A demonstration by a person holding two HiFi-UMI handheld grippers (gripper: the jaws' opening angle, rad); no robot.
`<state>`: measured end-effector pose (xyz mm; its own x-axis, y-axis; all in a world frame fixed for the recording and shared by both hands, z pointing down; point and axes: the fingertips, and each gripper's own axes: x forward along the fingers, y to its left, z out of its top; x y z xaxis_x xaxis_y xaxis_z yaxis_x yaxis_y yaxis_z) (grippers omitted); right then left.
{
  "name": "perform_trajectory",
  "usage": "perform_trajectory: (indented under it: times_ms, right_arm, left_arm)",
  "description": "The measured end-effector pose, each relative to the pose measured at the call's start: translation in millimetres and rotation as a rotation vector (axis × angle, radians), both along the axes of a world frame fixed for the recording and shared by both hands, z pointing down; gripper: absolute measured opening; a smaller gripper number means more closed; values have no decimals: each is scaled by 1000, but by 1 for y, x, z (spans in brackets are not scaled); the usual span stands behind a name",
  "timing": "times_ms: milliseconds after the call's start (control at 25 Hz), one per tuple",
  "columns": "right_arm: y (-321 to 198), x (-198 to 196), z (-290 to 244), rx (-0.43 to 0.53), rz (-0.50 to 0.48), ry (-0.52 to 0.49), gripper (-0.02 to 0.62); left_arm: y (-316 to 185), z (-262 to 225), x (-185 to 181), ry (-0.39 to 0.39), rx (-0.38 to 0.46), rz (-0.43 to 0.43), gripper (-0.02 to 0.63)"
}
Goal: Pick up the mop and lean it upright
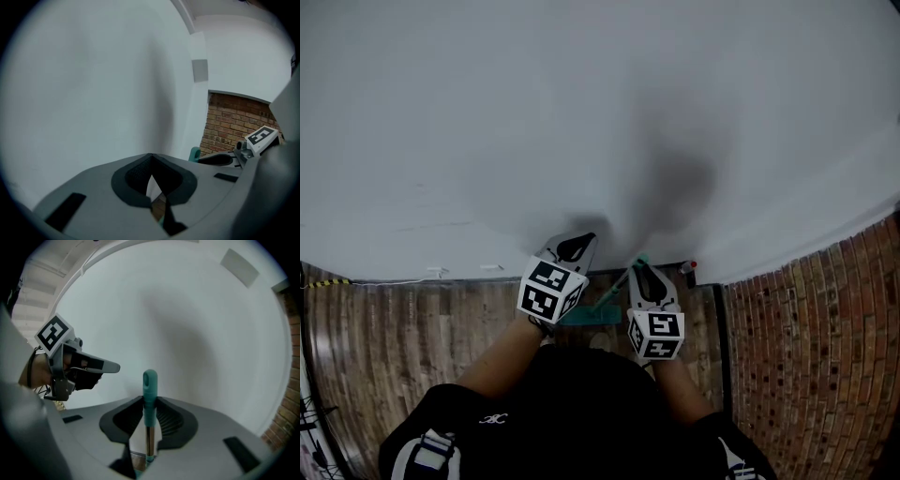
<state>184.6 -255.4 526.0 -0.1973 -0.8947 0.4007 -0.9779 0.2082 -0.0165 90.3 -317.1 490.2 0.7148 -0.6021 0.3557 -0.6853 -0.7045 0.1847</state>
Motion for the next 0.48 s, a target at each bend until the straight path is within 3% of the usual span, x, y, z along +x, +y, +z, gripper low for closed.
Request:
perform_trajectory:
  times_ms: [480]
  right_arm:
    - [-20, 1, 4, 30, -5, 36, 98]
  left_arm:
    - [-1, 1, -14, -9, -13, -62, -8]
